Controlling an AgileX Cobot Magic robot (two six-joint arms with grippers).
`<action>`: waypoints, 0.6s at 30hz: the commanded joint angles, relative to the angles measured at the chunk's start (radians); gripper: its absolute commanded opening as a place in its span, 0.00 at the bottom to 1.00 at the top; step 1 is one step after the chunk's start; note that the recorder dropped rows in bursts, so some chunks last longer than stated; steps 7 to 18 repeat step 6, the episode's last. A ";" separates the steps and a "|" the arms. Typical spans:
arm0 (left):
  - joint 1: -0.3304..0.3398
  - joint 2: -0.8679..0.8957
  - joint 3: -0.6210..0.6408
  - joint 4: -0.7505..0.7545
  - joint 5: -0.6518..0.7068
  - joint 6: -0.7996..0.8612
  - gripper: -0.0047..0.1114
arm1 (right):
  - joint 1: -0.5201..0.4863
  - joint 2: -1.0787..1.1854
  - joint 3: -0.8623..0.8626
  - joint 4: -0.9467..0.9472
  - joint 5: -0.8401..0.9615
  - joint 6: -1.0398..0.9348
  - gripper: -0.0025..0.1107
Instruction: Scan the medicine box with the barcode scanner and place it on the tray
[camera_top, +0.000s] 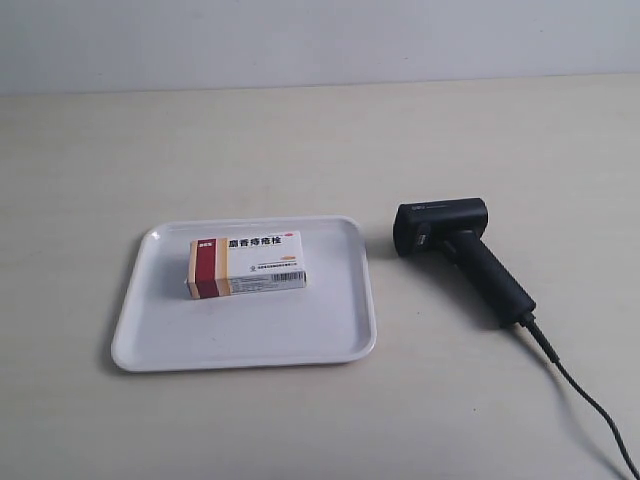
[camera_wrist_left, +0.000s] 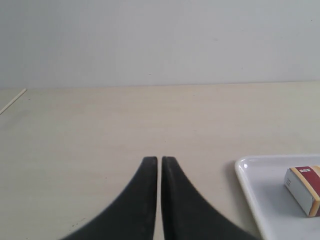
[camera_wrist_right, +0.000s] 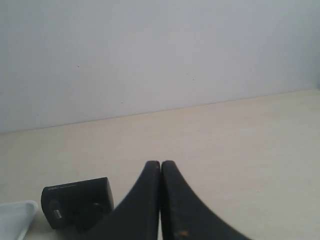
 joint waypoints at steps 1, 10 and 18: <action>0.001 -0.006 0.003 -0.001 -0.002 -0.001 0.09 | -0.006 -0.006 0.004 -0.006 0.001 -0.003 0.03; 0.001 -0.006 0.003 -0.001 -0.002 -0.001 0.09 | -0.006 -0.006 0.004 -0.008 0.001 -0.003 0.03; 0.001 -0.006 0.003 -0.001 -0.002 -0.001 0.09 | -0.006 -0.006 0.004 -0.008 0.001 -0.003 0.03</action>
